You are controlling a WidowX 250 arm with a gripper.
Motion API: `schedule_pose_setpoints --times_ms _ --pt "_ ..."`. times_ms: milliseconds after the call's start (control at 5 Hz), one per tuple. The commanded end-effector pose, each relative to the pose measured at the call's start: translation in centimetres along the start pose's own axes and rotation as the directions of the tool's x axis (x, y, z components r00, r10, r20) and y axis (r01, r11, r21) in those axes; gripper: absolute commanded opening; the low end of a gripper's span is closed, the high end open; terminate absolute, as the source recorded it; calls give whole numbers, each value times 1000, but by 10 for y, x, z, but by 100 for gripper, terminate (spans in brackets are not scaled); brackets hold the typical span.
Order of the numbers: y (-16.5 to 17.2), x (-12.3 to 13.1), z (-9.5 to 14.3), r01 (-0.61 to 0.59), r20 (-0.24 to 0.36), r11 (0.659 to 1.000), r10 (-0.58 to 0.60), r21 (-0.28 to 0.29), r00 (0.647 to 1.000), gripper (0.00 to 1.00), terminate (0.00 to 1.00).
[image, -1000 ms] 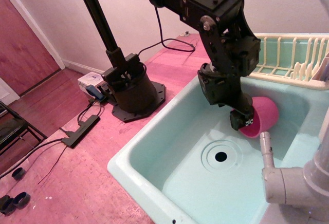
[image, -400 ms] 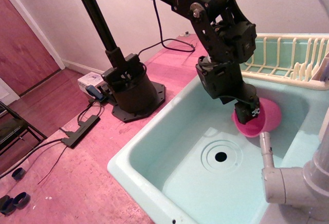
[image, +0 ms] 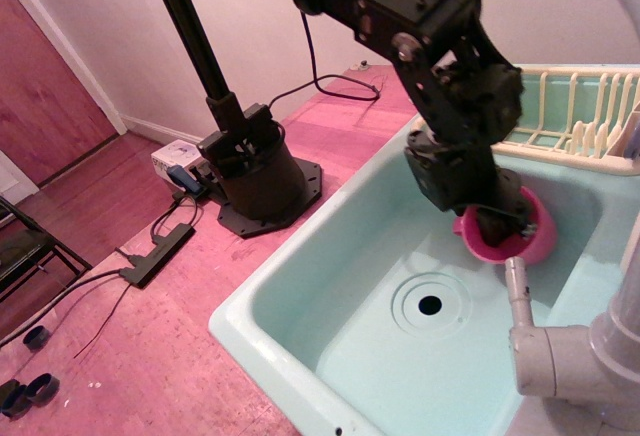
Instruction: Flip cup upright
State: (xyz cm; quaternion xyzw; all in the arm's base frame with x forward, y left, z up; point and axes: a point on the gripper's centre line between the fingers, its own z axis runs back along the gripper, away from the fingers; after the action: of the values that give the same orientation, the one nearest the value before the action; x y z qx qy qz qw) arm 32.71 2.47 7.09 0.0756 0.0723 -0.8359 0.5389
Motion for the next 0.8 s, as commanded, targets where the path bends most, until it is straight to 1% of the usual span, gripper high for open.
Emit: schedule_pose_setpoints --times_ms 0,200,400,600 --pt "19 -7 1 -49 -26 998 50 51 998 0 0" --pt "27 6 3 -262 72 956 255 127 964 0 0" --pt "41 38 16 -439 222 890 407 121 886 0 0" --pt "47 68 30 -496 304 862 448 104 841 0 0"
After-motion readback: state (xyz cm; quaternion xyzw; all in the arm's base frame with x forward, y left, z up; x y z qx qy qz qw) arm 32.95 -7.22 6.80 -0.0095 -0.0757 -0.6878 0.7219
